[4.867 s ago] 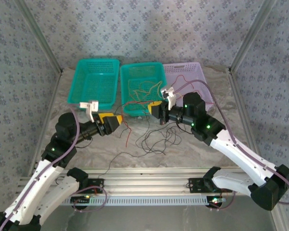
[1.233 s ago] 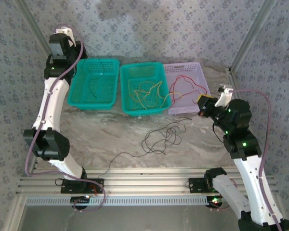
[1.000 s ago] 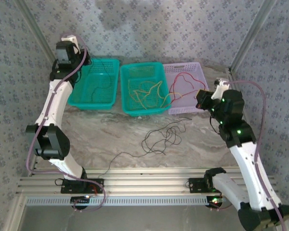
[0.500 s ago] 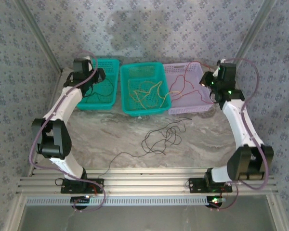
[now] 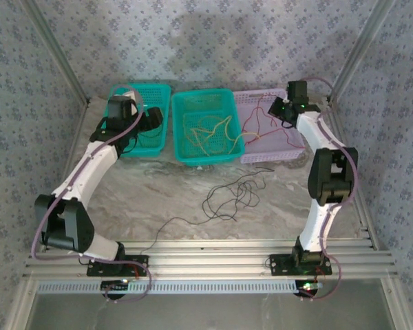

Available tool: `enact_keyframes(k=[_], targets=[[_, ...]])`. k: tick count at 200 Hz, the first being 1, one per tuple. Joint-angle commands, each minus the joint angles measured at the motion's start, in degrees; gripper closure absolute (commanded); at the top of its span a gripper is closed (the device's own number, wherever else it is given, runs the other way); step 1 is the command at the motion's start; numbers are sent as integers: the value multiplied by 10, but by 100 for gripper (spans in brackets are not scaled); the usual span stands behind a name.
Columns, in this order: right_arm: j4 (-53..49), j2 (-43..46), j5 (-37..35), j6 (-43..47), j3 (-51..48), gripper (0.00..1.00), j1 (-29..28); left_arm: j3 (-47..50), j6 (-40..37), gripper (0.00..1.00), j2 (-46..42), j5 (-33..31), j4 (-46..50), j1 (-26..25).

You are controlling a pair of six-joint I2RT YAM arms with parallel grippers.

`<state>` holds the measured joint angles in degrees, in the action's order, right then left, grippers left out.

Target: Untangle the cables

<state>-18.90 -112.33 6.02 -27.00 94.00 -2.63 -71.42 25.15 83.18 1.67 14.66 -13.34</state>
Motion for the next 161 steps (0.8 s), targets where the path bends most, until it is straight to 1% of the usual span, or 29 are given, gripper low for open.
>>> enact_keyframes(k=[1, 8, 13, 17, 27, 39, 70, 99, 116, 121, 132, 149, 161], targets=[[-37, -32, 11, -21, 49, 100, 2, 8, -10, 7, -34, -16, 25, -25], [-43, -42, 8, -23, 58, 100, 2, 9, -13, 6, -42, -20, 32, -33], [-46, -47, 2, -23, 62, 100, 1, 10, -14, 1, -49, -26, 37, -38], [-47, -49, -2, -23, 64, 100, 0, 13, -14, 1, -53, -29, 40, -42], [-48, -55, -9, -24, 65, 100, 1, 20, -14, 0, -67, -31, 44, -49], [-65, -62, 5, -31, 70, 100, 4, 31, -7, 0, -84, -32, 46, -51], [-40, -57, 5, -43, 58, 100, 17, 46, 6, 1, -119, -30, 61, -51], [-63, -72, -5, -41, 79, 100, 15, 58, 14, 0, -143, -23, 69, -54], [-72, -75, -9, -44, 75, 100, 18, 62, 16, 1, -154, -21, 78, -60], [-69, -76, -8, -44, 74, 97, 19, 64, 17, 0, -157, -21, 80, -62], [-73, -78, -8, -40, 76, 86, 17, 67, 17, 0, -162, -22, 85, -70], [-78, -68, -9, -28, 69, 75, 6, 70, 17, 0, -169, -31, 100, -82], [-75, -48, -17, -23, 53, 63, -1, 75, 17, 0, -172, -29, 107, -87]])
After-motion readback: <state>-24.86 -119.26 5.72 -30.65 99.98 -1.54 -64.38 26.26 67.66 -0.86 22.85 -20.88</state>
